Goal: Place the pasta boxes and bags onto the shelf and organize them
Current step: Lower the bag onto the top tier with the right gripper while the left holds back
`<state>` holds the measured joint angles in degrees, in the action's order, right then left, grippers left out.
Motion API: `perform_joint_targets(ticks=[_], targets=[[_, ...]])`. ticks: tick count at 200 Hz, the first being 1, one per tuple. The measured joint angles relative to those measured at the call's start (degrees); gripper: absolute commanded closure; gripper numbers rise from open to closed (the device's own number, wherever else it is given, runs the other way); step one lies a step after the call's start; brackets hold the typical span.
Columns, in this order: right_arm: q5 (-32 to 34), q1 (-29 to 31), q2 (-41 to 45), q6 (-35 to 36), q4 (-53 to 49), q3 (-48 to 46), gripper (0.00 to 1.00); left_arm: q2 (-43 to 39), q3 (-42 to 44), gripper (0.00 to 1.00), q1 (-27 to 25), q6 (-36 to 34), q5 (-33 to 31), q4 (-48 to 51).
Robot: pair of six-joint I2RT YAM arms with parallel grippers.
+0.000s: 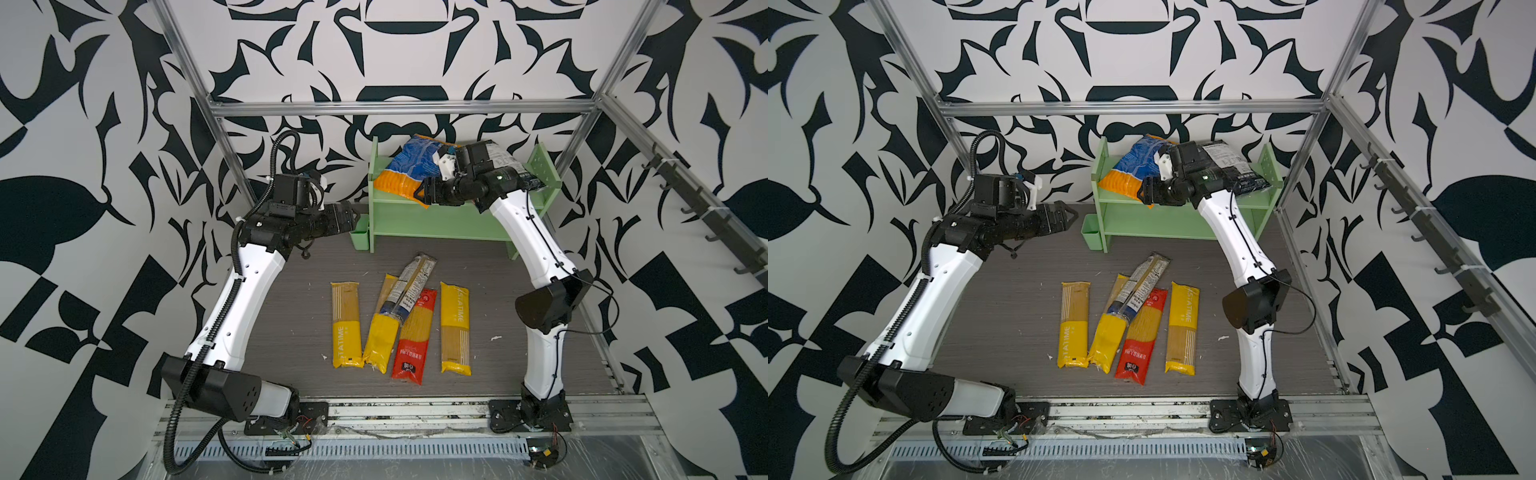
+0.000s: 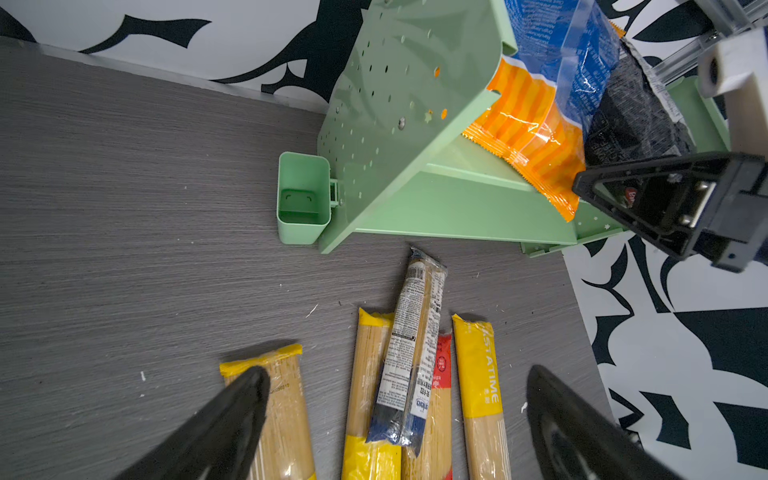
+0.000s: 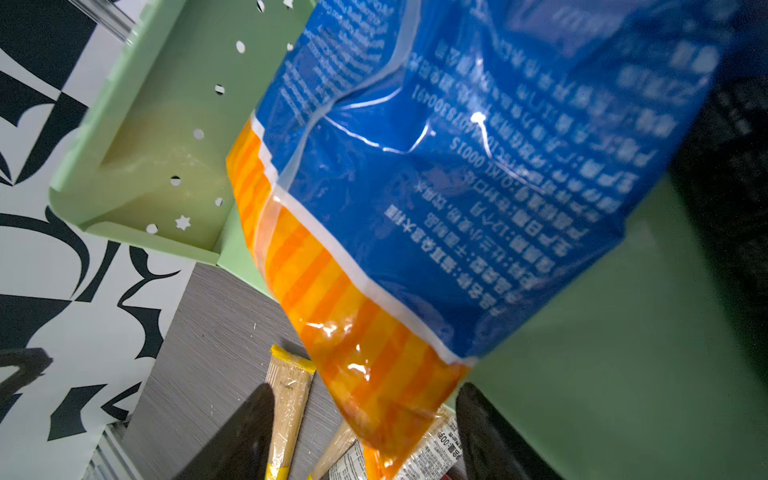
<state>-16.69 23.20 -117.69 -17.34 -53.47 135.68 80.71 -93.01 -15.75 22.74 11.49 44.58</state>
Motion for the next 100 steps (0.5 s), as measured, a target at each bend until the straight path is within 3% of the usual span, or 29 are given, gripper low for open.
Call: perform_joint_targets(ticks=[100], targets=[[10.0,2.9,0.5,4.3,0.7,-2.6,0.75,-0.5,0.0,0.01,0.0,0.0,-0.3,0.0]])
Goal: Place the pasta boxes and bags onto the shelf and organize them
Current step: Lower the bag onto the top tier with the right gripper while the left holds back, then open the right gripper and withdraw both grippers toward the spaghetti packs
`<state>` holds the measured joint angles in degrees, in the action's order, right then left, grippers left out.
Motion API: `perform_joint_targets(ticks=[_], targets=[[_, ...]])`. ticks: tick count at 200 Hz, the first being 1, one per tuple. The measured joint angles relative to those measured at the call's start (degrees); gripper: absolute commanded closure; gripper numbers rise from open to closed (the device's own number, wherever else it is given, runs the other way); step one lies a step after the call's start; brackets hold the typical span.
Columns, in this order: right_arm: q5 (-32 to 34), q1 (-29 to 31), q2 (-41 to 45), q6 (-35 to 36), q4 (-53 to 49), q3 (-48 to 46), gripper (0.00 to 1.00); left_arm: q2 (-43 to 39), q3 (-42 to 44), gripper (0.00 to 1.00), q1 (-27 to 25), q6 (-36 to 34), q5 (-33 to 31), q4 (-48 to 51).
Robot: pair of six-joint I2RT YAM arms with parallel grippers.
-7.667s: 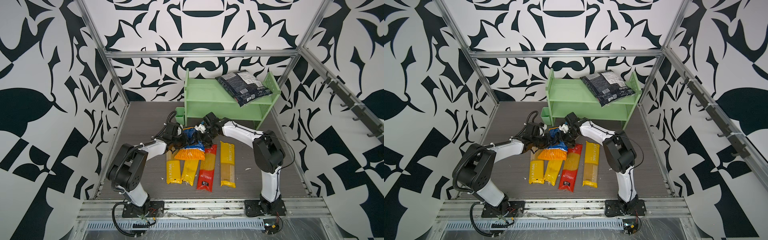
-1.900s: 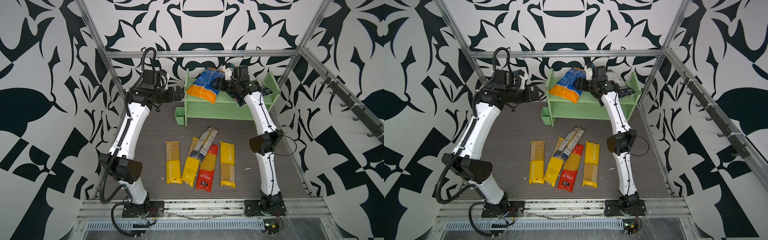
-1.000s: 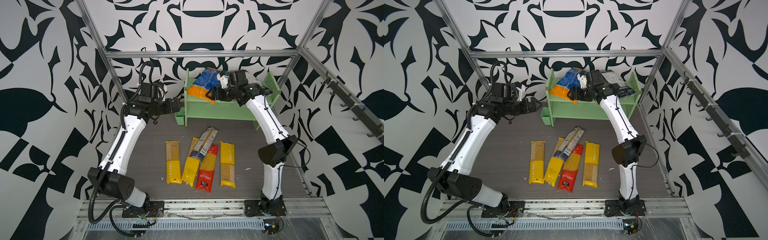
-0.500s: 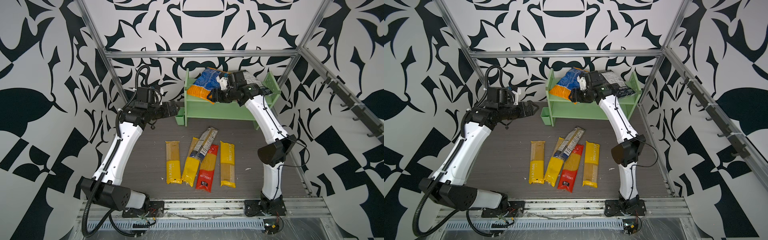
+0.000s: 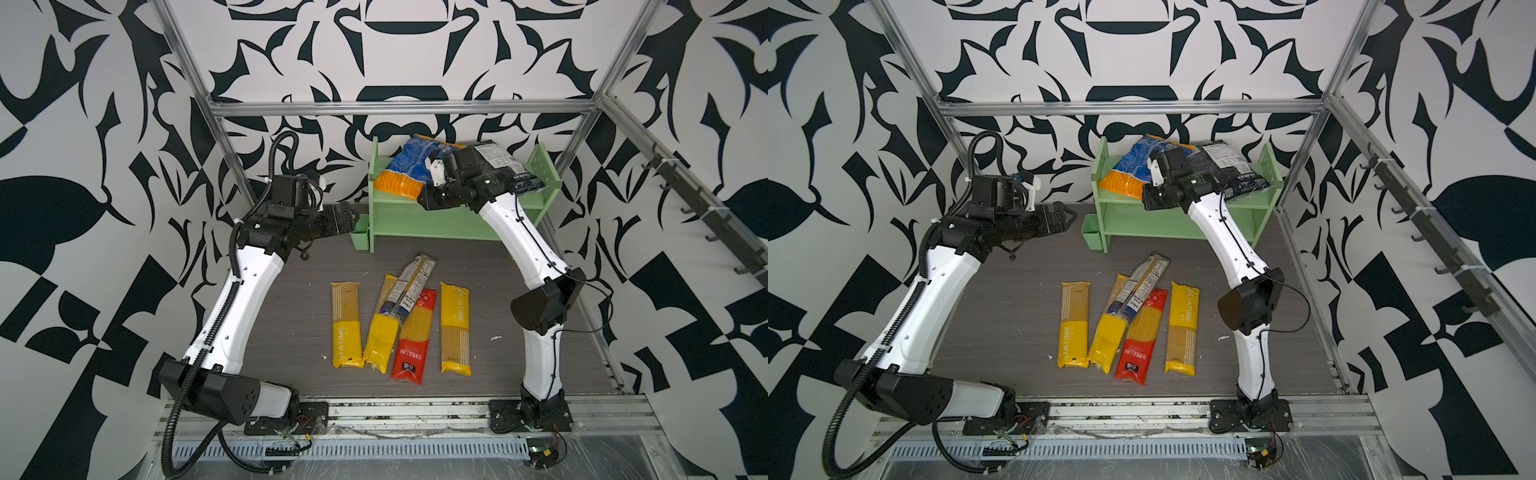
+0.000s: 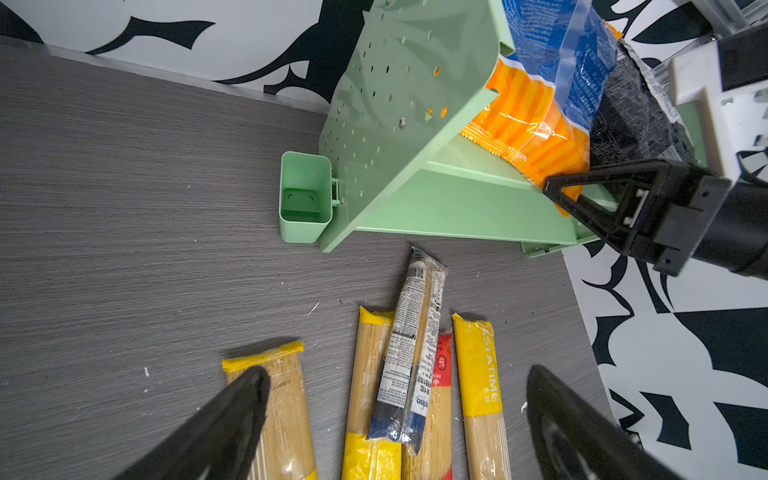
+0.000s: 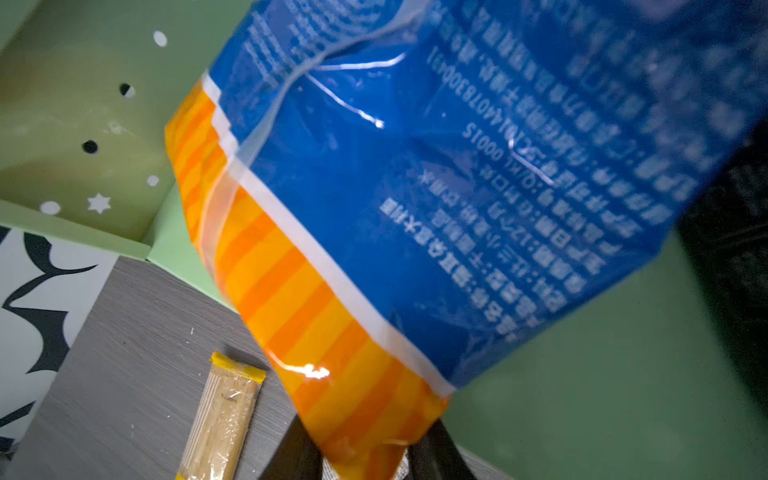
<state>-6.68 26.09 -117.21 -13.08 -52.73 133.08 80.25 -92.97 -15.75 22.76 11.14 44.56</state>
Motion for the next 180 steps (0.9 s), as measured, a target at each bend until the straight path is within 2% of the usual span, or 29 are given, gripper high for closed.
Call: perform_joint_targets(ticks=[63,115,151,180], targets=[[1.9,-0.5,3.4,1.1,0.2,-4.7,0.84,0.0,0.0,0.01,0.0,0.5,-0.1,-0.3],[2.0,-2.6,6.3,1.6,-0.4,-7.8,0.85,0.0,0.0,0.01,0.0,1.2,0.0,-0.9],[2.0,-3.5,6.1,2.2,-1.1,-7.2,0.83,0.0,0.0,0.01,0.0,1.4,0.0,-1.1],[2.6,-3.7,3.5,2.9,-4.5,-1.1,0.82,0.0,0.0,0.01,0.0,1.5,0.3,-1.1]])
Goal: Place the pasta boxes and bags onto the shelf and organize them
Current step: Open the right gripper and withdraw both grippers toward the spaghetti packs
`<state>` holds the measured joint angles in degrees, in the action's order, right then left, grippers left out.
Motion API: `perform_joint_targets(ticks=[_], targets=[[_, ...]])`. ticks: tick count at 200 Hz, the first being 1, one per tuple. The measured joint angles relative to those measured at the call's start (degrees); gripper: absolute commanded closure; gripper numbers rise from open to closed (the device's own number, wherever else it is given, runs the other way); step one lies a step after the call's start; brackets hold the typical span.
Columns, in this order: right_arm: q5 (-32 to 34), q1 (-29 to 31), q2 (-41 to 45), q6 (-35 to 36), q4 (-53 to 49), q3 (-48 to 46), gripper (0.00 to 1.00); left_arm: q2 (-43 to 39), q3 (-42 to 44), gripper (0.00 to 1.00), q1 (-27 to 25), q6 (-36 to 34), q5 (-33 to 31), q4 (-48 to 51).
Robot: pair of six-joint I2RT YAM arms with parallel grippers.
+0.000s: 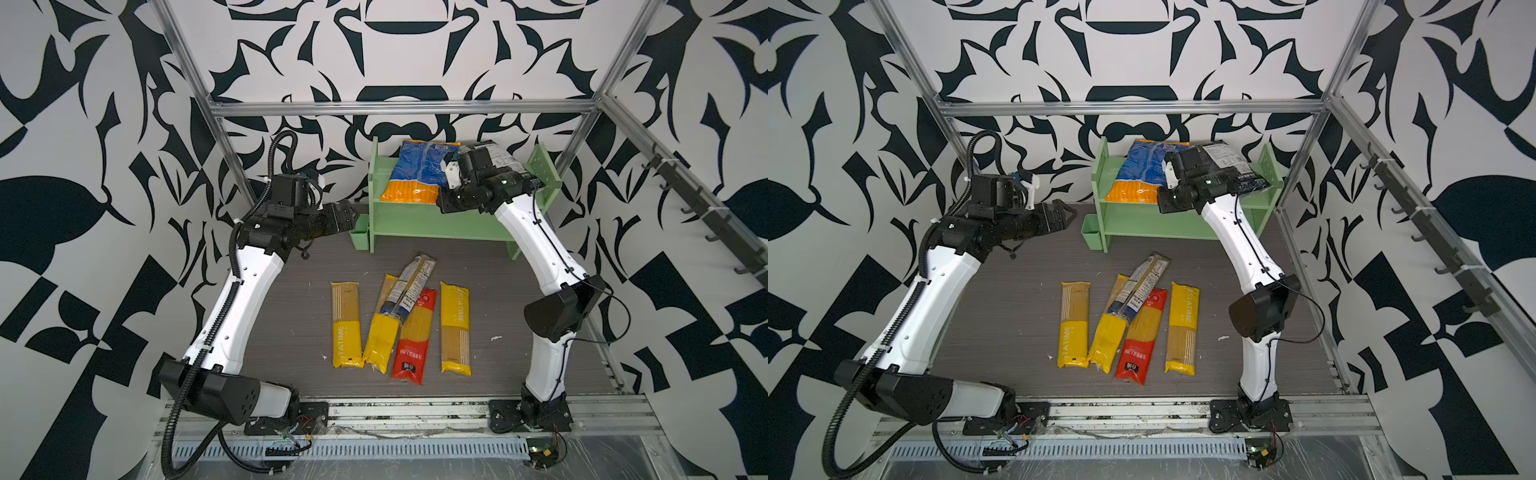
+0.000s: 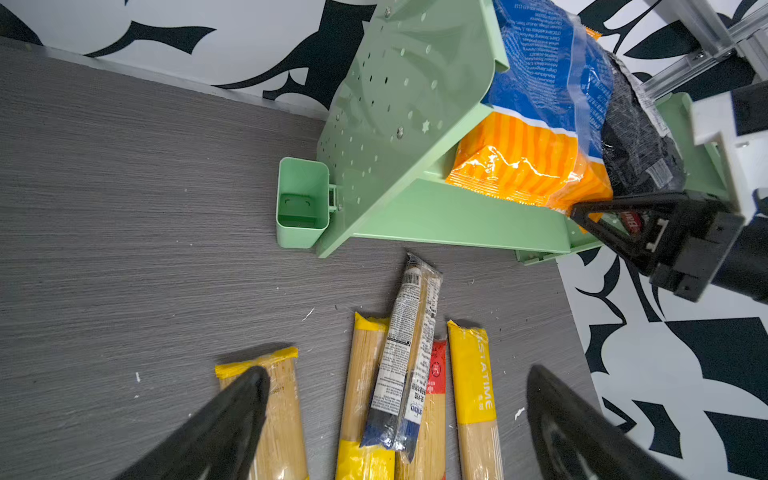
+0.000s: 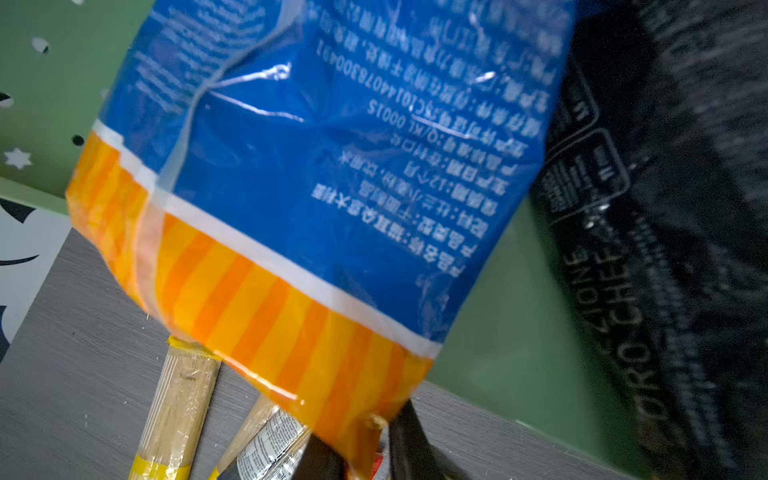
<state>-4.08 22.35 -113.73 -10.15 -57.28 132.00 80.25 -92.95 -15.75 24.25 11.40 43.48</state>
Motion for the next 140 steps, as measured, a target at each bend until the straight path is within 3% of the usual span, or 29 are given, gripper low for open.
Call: perform_joint_targets(ticks=[37,63,108,119,133,140], targets=[[0.9,-0.4,-4.8,0.7,-2.8,7.8,0.75,0.0,0.0,0.01,0.0,0.0,0.2,0.0],[1.3,-0.6,-5.7,1.5,-3.4,8.7,0.50,0.0,0.0,0.01,0.0,0.0,0.2,0.0],[1.3,-0.9,-0.5,1.7,-2.5,2.3,0.25,0.0,0.0,0.01,0.0,0.0,0.0,0.0],[1.2,-0.9,1.8,1.3,-2.3,0.6,0.12,0.0,0.0,0.01,0.0,0.0,-0.3,0.0],[1.0,-0.9,4.3,1.3,-2.1,-0.5,0.09,0.0,0.0,0.01,0.0,0.0,-1.1,0.1],[0.9,-0.8,5.8,1.4,-1.7,-1.2,0.01,0.1,0.0,0.01,0.0,0.1,-1.4,0.2]])
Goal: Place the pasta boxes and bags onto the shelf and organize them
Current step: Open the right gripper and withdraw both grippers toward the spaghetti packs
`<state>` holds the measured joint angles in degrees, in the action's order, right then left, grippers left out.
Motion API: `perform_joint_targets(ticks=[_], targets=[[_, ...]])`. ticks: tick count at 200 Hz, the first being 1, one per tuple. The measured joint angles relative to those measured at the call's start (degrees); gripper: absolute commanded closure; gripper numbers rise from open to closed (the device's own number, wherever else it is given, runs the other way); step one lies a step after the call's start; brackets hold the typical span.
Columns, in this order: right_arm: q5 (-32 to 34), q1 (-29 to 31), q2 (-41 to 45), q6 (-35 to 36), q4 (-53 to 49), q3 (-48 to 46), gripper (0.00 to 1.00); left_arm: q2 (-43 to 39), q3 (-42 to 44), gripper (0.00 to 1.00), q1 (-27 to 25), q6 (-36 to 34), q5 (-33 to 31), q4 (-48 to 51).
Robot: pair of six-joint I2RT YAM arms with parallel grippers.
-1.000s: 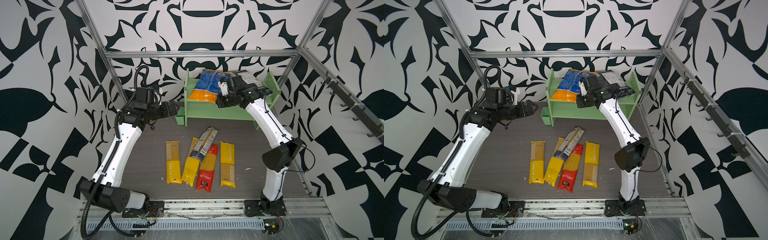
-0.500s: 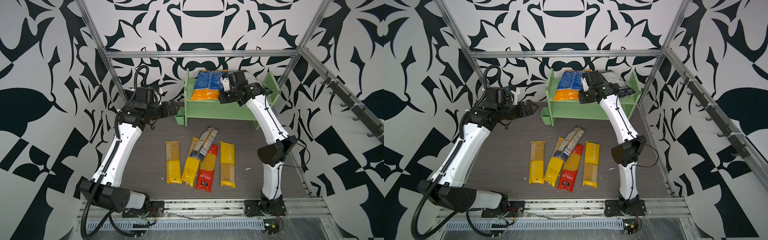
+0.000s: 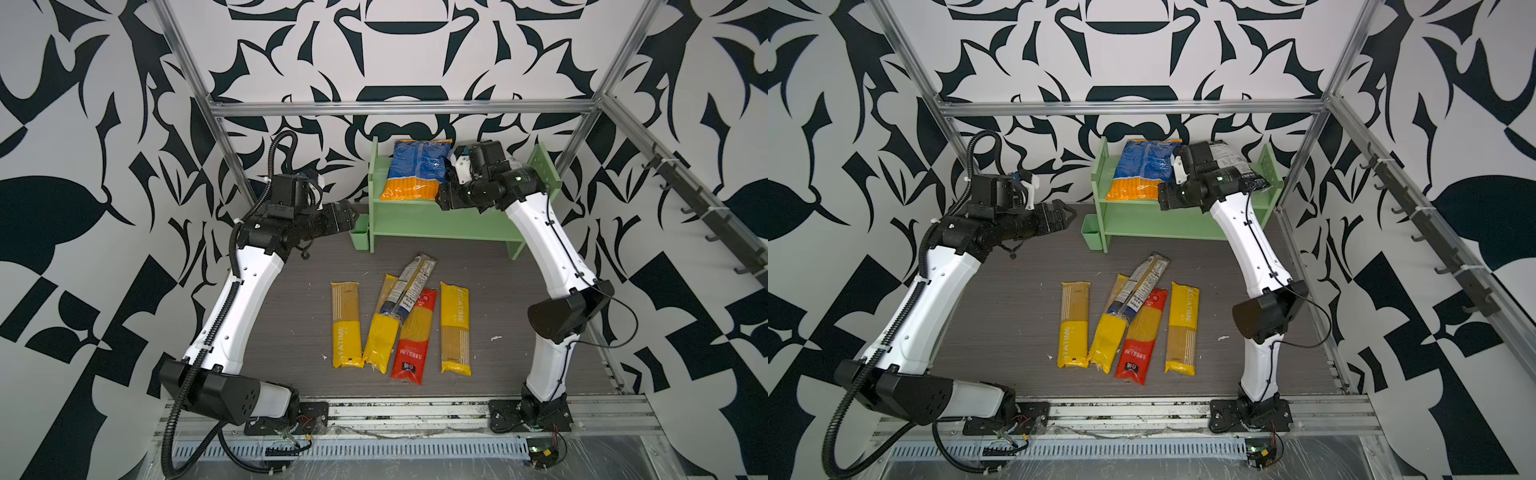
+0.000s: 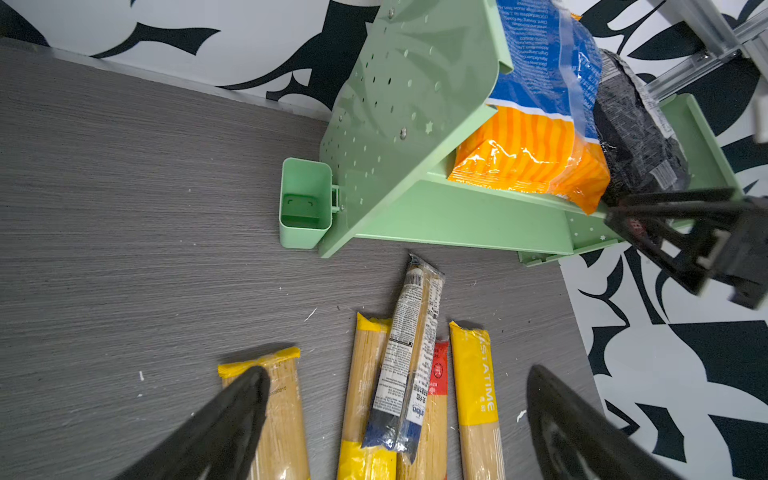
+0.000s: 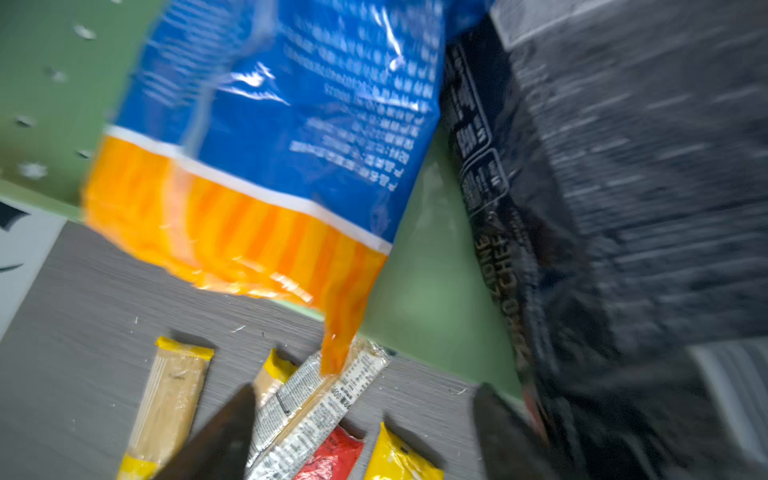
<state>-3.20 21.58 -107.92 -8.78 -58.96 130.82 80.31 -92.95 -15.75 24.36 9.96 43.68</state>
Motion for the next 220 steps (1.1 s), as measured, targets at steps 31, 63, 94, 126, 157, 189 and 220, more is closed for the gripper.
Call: perform_joint_targets(ticks=[31,63,94,126,157,189,220], targets=[[2.4,2.3,8.0,0.2,1.8,-7.3,0.00,1.0,0.1,0.01,0.0,0.1,-1.0,0.7],[6.1,6.1,14.0,-2.0,2.3,-15.9,0.00,0.6,5.6,0.01,-0.4,0.1,-0.7,-1.3],[8.3,6.7,15.4,-5.9,0.4,-19.6,0.00,0.4,11.1,0.01,-1.7,-0.2,-1.5,-2.8],[9.8,7.5,20.7,-8.3,0.5,-29.7,0.00,0.3,14.1,0.01,-4.1,-0.7,-3.0,-5.4],[12.4,9.4,29.0,-9.1,1.7,-39.4,0.00,0.3,16.3,0.01,-8.6,-2.2,-5.7,-7.0],[16.4,9.6,35.9,-10.5,4.4,-48.2,0.00,0.3,18.6,0.01,-12.2,-2.8,-6.8,-8.8],[15.6,9.3,35.7,-11.8,3.7,-51.4,0.03,0.3,24.4,0.01,-15.5,-2.5,-8.7,-13.4]])
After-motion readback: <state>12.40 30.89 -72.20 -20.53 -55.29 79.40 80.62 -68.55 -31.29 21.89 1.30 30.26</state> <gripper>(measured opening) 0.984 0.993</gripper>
